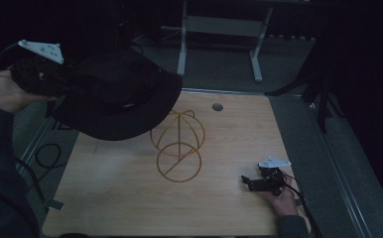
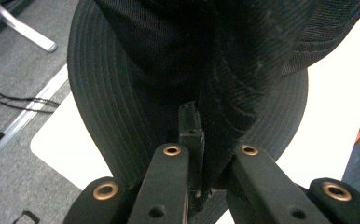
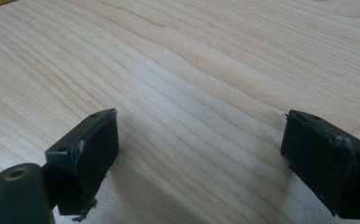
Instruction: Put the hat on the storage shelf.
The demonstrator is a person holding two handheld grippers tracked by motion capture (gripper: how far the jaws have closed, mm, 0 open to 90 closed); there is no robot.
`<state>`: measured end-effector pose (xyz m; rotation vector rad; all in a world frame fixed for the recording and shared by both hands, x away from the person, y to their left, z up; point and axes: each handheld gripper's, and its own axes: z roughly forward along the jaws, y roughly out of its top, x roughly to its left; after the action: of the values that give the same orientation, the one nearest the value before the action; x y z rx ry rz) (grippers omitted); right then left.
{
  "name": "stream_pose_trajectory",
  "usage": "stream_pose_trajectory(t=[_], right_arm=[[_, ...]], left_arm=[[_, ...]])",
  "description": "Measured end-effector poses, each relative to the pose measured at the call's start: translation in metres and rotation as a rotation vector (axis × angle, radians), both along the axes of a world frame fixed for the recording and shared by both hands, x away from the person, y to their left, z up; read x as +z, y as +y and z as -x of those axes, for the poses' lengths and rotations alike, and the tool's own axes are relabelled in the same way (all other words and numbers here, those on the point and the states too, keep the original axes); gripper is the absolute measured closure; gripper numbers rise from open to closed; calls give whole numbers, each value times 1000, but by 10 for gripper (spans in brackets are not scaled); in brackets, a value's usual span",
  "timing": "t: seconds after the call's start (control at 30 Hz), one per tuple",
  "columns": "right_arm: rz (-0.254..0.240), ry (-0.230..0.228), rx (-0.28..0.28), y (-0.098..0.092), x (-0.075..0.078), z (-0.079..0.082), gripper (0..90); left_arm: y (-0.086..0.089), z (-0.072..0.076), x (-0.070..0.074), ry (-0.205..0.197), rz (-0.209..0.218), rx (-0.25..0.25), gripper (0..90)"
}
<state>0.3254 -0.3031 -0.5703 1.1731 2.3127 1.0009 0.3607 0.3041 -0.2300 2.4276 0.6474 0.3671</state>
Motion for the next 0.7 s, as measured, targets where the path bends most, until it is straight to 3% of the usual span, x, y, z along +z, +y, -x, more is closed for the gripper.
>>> stream_pose_trajectory(t=[0.4, 0.53, 0.7], right_arm=[[0, -2, 0, 0, 0, 0, 111], [0, -2, 1, 0, 0, 0, 110], [0, -2, 0, 0, 0, 0, 111]], left_arm=[[-26, -4, 8, 8, 4, -84, 883], [-35, -7, 4, 23, 25, -122, 883], [-48, -12, -3, 36, 10, -148, 883]])
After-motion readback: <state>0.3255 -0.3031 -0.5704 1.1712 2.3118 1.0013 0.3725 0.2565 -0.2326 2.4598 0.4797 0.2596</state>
